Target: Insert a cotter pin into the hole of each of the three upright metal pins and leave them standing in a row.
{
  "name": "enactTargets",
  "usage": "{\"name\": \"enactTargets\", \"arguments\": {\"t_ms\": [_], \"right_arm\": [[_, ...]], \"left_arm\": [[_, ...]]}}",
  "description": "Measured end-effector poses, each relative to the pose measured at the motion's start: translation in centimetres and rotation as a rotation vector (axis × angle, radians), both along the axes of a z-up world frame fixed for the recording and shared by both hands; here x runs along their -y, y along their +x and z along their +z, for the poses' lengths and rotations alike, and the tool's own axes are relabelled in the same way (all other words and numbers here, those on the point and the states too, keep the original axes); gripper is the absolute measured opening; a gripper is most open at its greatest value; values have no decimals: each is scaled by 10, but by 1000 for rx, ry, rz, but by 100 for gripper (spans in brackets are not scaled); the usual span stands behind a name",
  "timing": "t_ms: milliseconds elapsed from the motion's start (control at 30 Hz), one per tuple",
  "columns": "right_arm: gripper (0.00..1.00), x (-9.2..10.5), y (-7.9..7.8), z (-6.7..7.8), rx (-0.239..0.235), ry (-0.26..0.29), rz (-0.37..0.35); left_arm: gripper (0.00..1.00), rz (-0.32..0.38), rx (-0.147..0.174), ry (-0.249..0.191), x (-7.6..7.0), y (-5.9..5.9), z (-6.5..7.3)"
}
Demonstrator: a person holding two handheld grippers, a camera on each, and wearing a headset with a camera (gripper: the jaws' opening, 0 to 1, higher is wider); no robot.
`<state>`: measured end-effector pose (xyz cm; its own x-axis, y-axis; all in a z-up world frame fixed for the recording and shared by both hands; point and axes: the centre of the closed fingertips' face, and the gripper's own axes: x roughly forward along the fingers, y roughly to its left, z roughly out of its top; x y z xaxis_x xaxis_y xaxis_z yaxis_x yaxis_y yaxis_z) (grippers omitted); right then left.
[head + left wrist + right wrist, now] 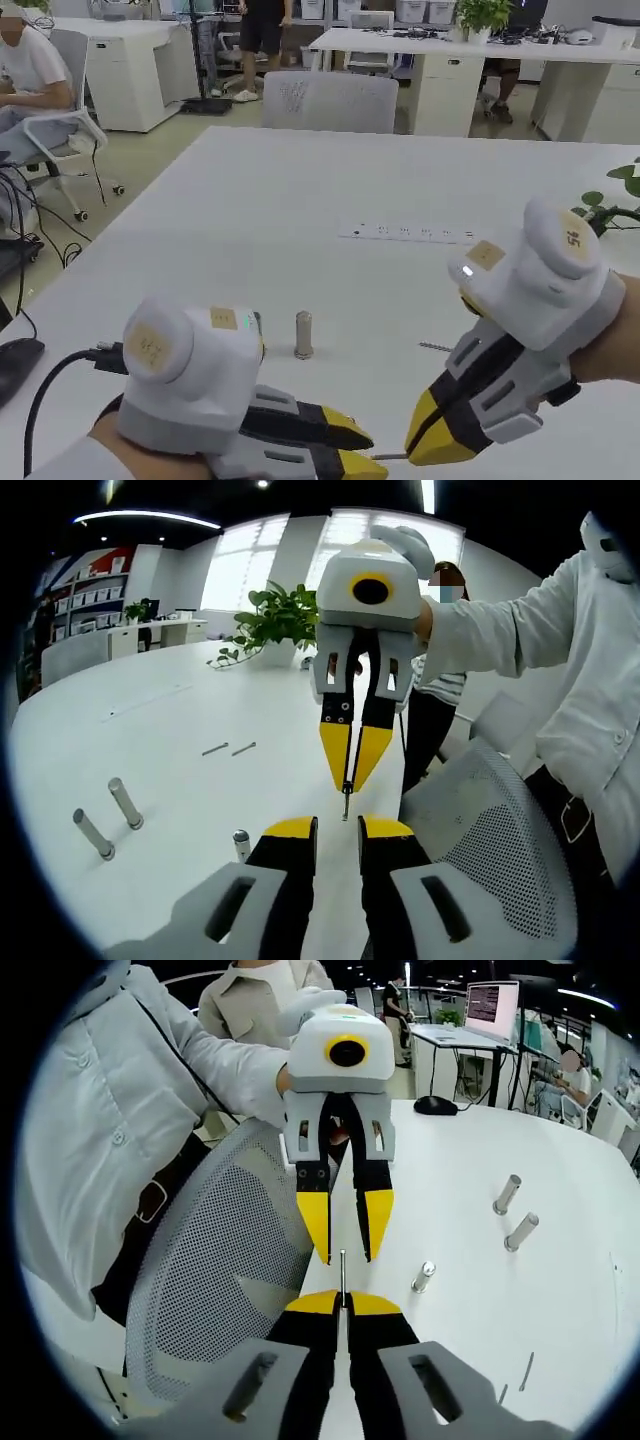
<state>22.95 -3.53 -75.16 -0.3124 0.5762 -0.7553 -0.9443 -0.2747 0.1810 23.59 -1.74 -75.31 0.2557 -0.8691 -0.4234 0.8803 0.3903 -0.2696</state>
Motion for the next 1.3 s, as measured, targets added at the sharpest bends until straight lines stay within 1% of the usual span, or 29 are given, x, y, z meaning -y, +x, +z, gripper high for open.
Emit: {"name": "enactTargets", "arguments": {"t_ms": [67,167,300,367,400,467,533,600,733,867,900,933,967,1067,1133,1167,1200,1233,1300], "right_arm": [[4,1,2,-1,1,0,-10],[4,2,5,-2,9,-2,-25],[4,4,10,-4,15,-4,-52],[4,5,10,-4,16,-5,-59],[4,5,10,-4,18,-6,-61],[4,6,10,-5,19,-7,-66],[4,7,11,-5,22,-8,-72],[4,8,12,-6,22,-5,-80],[4,10,13,-7,21,-8,-91],[4,12,15,-8,22,-7,-103],[4,12,15,-8,22,-7,-104],[4,13,16,-8,23,-7,-106],[4,13,16,-8,24,-8,-108],[4,14,18,-8,23,-7,-114],[4,15,19,-9,22,-8,-119],[4,16,19,-9,21,-8,-120],[4,16,20,-9,21,-8,-122],[4,17,21,-9,21,-8,-124],[4,18,21,-9,21,-9,-128]], "left_arm": [[15,12,4,11,-4,2,-5],[15,37,1,8,-11,5,-9],[16,65,-16,32,-22,8,-20],[17,79,-14,42,-26,10,-25],[18,88,-18,43,-29,12,-27],[19,113,-10,52,-32,16,-31],[22,125,-10,56,-34,18,-34],[25,133,1,67,-36,21,-38],[26,140,19,90,-37,26,-43],[27,131,58,102,-38,33,-45],[27,115,86,113,-37,36,-45],[28,102,92,122,-37,36,-46],[27,91,104,131,-38,39,-48],[27,83,118,137,-39,45,-50],[27,77,139,136,-39,48,-52],[27,74,141,133,-38,49,-53],[26,71,151,114,-36,52,-52],[26,74,150,103,-36,53,-52],[26,65,163,93,-33,55,-52]]}}
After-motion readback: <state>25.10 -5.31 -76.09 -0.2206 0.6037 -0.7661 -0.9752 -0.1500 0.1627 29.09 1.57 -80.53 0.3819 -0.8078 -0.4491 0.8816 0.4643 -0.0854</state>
